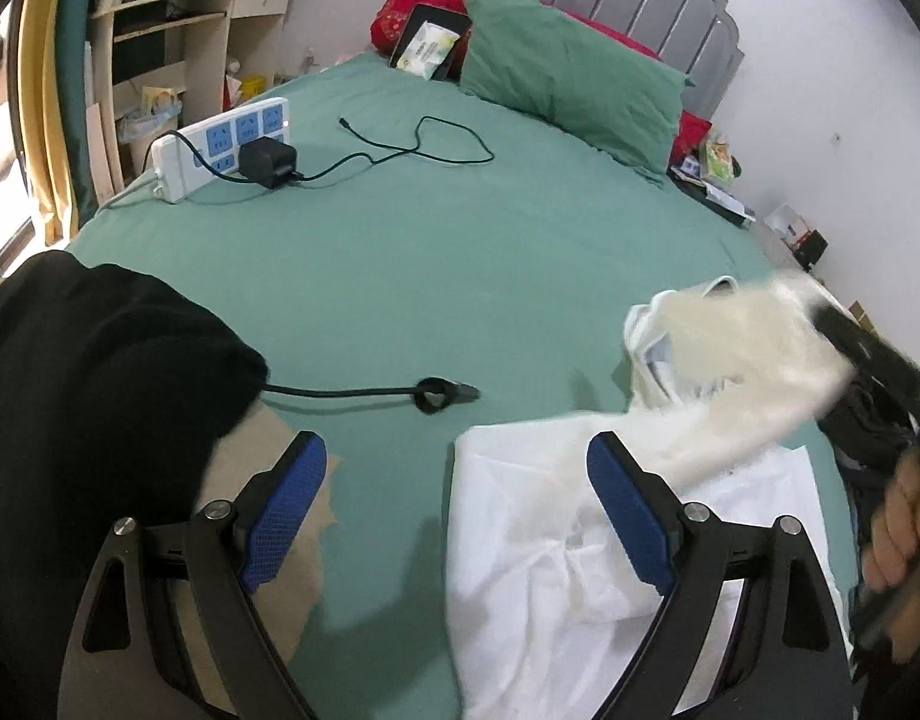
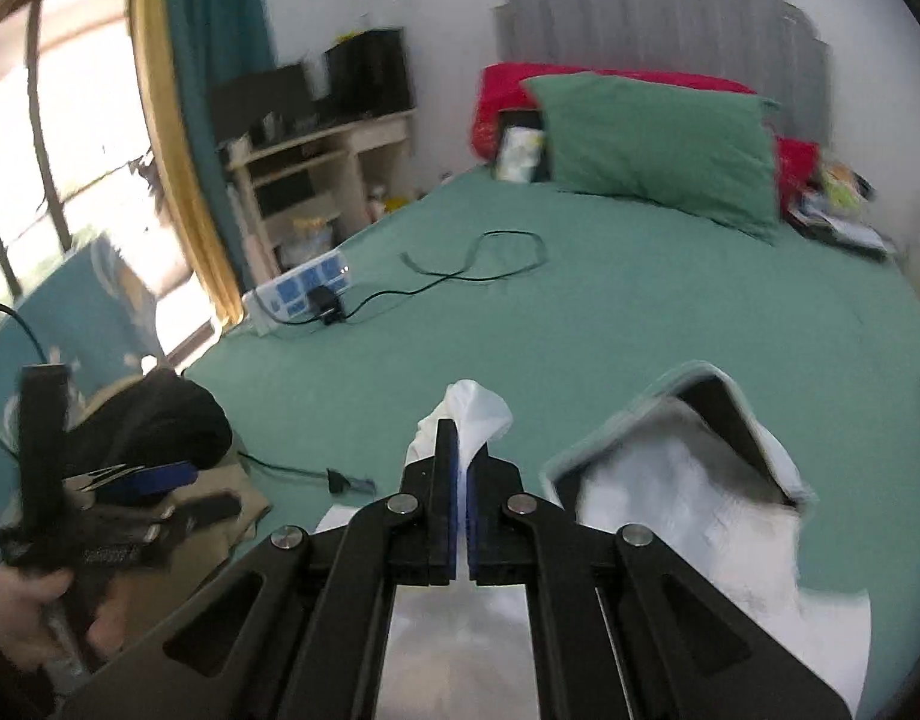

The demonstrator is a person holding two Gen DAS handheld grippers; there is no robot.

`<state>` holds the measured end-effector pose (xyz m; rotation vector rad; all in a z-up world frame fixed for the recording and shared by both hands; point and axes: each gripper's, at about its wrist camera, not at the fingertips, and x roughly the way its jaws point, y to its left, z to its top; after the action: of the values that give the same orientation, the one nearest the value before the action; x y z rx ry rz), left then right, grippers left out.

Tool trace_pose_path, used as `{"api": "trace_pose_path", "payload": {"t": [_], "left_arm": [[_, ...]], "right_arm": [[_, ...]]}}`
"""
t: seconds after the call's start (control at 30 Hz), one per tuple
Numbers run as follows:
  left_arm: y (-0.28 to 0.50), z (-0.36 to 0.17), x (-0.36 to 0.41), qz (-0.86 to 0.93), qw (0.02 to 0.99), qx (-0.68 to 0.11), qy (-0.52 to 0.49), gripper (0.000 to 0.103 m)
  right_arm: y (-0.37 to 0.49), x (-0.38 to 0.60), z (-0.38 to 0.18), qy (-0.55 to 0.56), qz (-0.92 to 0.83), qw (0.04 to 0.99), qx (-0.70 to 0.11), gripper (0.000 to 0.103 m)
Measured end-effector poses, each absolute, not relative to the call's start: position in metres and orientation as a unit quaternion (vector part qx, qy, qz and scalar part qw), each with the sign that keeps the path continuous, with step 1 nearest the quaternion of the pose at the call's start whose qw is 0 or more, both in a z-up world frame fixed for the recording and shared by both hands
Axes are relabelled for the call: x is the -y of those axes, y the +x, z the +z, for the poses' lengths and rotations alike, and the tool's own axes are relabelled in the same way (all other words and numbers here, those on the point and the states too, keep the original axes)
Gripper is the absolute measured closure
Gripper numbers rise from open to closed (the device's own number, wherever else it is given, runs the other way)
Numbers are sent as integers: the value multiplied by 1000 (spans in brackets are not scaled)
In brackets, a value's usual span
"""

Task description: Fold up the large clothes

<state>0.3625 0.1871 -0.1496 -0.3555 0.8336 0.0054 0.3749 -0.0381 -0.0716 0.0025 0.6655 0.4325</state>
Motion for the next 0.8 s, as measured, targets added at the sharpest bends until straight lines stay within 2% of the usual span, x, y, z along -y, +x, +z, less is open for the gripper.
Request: {"api": "trace_pose_path", "payload": {"t": [0.13, 0.27, 0.33, 0.4, 0.43, 0.63, 0.8], "left_arm": [[360, -158, -170, -19, 891, -419, -175, 11], [366, -186, -142, -50, 869, -466, -156, 11], [369, -199, -130, -56, 861, -485, -141, 11], [369, -208, -118, -64, 856, -497, -128, 11], [370, -214, -113, -69, 852, -505, -119, 11], [364, -227, -97, -83, 841, -528, -83, 11], [365, -225, -105, -73, 851, -516, -73, 11]], "right_arm": [[341, 85, -82, 21, 151, 933, -325, 100], [332, 130, -122, 60, 107, 911, -393, 95], [326, 153, -151, 82, 83, 898, -425, 83], [319, 174, -174, 110, 66, 884, -449, 55], [313, 187, -185, 129, 60, 877, -459, 52], [284, 234, -214, 154, 14, 862, -483, 52], [290, 242, -198, 103, 2, 879, -466, 52]]}}
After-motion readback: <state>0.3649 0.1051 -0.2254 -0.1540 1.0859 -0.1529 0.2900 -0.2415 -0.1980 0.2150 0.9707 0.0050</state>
